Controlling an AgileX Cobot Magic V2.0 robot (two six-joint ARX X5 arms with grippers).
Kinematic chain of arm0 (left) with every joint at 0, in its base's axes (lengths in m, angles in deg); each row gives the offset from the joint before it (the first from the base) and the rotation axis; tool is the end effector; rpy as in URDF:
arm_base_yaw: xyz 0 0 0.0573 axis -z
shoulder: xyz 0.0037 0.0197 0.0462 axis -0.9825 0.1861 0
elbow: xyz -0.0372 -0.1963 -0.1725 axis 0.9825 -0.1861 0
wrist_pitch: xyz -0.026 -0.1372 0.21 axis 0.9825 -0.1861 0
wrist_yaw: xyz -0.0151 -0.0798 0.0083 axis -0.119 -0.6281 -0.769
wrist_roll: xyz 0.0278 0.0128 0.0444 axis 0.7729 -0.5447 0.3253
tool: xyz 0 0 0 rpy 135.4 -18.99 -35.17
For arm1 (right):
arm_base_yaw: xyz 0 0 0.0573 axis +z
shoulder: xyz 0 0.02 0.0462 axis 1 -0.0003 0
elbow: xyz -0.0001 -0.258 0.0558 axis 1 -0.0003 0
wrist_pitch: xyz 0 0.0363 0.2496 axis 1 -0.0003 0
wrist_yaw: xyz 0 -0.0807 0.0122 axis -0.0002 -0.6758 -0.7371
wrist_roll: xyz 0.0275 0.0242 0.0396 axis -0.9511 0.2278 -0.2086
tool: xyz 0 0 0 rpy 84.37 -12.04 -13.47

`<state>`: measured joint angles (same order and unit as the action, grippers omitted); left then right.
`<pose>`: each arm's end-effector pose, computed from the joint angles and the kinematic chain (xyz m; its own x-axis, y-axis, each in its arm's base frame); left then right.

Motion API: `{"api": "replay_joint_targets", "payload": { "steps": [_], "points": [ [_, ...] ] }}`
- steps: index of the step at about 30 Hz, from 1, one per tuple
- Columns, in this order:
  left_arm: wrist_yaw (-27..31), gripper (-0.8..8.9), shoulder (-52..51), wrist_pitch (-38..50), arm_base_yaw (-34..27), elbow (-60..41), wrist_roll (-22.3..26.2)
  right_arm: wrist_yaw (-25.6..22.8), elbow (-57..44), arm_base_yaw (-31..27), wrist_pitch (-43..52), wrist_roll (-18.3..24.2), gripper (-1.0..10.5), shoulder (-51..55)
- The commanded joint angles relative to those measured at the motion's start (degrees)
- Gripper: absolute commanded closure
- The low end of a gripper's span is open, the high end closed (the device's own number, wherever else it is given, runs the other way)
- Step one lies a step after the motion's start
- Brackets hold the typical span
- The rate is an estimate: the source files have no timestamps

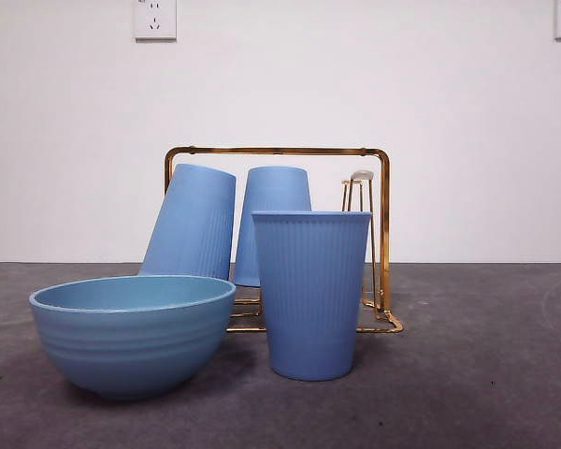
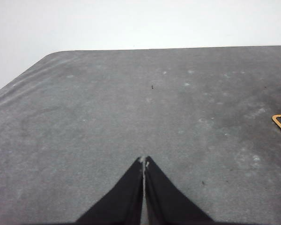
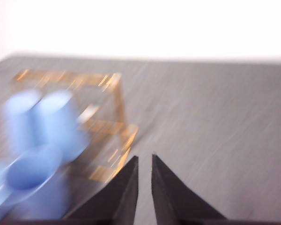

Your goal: Right arm lift cup from the cupboard, then place it on the right of the bowl

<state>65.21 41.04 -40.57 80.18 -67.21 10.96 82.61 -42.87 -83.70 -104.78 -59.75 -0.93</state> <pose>0.0948 0.0015 0.1571 0.9853 0.0855 -0.1481 -0.0791 0.9957 0.0486 0.0553 0.0114 0.3000 0.9387 0.2882 -0.1892 -0.2683 0.9553 0.1243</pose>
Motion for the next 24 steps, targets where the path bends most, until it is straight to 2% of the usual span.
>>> {"api": "replay_joint_targets", "payload": {
  "steps": [1, 3, 7, 12, 16, 24],
  "points": [
    [0.0, 8.08, 0.0, -0.4, 0.0, -1.1, 0.3, -1.9, -10.1, -3.1, 18.5, 2.3, 9.1, 2.4],
    [0.0, 8.08, 0.0, -0.4, 0.0, -1.1, 0.3, -4.3, -18.3, -4.9, 27.0, 2.3, 9.1, 5.0],
    [0.0, 8.08, 0.0, -0.4, 0.0, -1.1, 0.3, -11.7, -29.8, -6.1, 31.8, 2.3, 9.0, 9.6],
    [0.0, 8.08, 0.0, -0.4, 0.0, -1.1, 0.3, -11.0, -36.6, -6.2, 30.9, 1.0, 9.0, 12.9],
    [0.0, 8.08, 0.0, -0.4, 0.0, -1.1, 0.3, -10.7, -36.7, -6.2, 24.9, 1.2, 9.0, 12.9],
    [0.0, 8.08, 0.0, -0.4, 0.0, -1.1, 0.3, -10.5, -36.7, -6.2, 25.9, 1.8, 9.0, 12.9]
  ]
}}
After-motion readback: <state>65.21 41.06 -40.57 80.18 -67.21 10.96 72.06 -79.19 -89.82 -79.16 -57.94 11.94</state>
